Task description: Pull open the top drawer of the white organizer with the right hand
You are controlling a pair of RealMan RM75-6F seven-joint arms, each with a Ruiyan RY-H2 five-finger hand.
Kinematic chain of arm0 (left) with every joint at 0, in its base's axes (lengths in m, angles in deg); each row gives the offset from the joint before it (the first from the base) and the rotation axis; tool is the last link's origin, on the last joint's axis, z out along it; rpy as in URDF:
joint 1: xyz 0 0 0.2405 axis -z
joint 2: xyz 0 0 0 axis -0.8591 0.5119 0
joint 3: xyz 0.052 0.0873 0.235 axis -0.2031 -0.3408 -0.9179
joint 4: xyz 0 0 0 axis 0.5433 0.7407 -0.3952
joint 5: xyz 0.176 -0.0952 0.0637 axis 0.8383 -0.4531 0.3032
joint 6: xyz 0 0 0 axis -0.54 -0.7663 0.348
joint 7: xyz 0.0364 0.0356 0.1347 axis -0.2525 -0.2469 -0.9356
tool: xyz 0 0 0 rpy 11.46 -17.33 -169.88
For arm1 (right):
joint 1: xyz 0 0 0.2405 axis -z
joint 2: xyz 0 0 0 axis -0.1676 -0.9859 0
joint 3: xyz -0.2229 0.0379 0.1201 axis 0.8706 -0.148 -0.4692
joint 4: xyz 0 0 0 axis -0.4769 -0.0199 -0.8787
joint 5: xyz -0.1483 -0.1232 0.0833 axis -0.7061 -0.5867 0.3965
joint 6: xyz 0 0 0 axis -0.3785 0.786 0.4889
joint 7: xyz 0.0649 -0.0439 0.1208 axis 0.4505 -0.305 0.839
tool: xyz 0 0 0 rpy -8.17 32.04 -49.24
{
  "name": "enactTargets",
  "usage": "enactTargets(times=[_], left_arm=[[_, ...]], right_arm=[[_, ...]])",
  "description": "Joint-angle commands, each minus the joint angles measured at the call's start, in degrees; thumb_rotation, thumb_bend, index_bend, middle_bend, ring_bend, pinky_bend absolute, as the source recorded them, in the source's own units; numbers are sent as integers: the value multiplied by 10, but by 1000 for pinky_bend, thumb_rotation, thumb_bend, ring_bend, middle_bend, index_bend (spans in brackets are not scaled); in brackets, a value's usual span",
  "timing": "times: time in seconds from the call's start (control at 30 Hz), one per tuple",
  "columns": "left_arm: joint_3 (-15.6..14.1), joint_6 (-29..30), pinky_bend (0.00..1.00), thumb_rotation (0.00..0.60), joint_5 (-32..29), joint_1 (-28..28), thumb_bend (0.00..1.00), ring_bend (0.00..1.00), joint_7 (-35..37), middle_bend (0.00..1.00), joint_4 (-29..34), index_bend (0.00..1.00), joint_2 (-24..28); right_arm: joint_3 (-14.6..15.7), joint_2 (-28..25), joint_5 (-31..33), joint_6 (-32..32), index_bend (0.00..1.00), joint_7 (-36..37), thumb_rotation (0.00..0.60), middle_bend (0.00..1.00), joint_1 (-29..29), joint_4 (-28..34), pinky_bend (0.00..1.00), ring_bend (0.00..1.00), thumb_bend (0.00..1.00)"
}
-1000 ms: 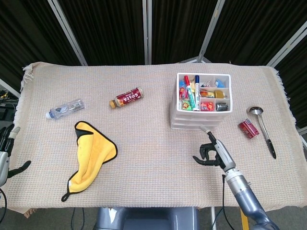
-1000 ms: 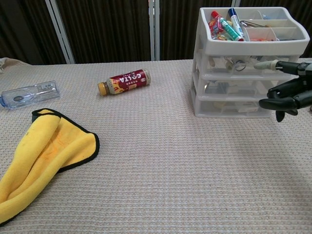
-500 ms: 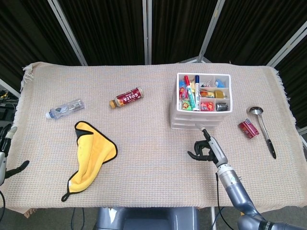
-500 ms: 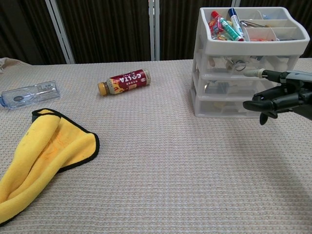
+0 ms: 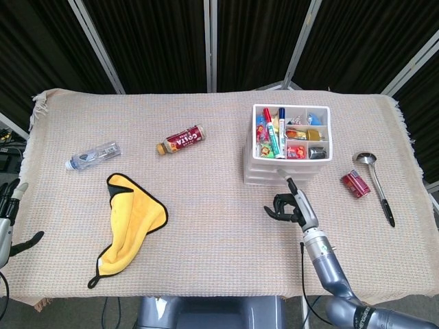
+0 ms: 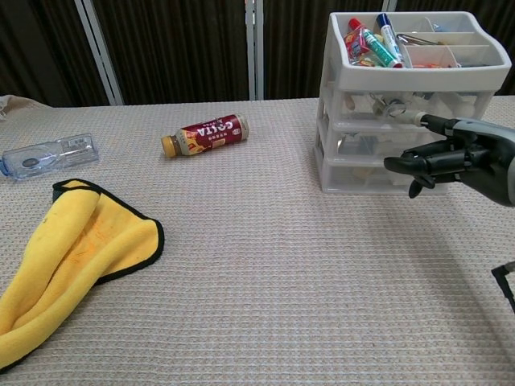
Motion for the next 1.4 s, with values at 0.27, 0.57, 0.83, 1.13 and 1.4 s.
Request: enactTargets(times=[0.27,0.57,0.83,1.13,1.4], left_arm=[[0,-1,0,600,-2,-2,50,0,3,0,6,0,5],[0,-7,0,600,-4,0,52,0,0,0,8,0,5],[0,-7,0,600,-3,0,51,0,-2,0,9,0,5],[0,-8,0,600,-6,-1,52,0,0,0,10,0,7],[1,-4,0,600,-7,-4,52,0,0,0,13,0,10]], right_arm=[[-21,19,21,-19,34,21,600,747,-9,-24,570,778,204],[-40,32,24,-29,71,53,600,747,-9,-42,570,778,216],[-47,38,18,-32,109,70,600,747,-7,-47,570,778,225],[-51,38,11,-31,120,76,600,747,-6,-39,570,778,227],[-48,41,11,-39,144,76,600,747,-7,-36,569,778,228]])
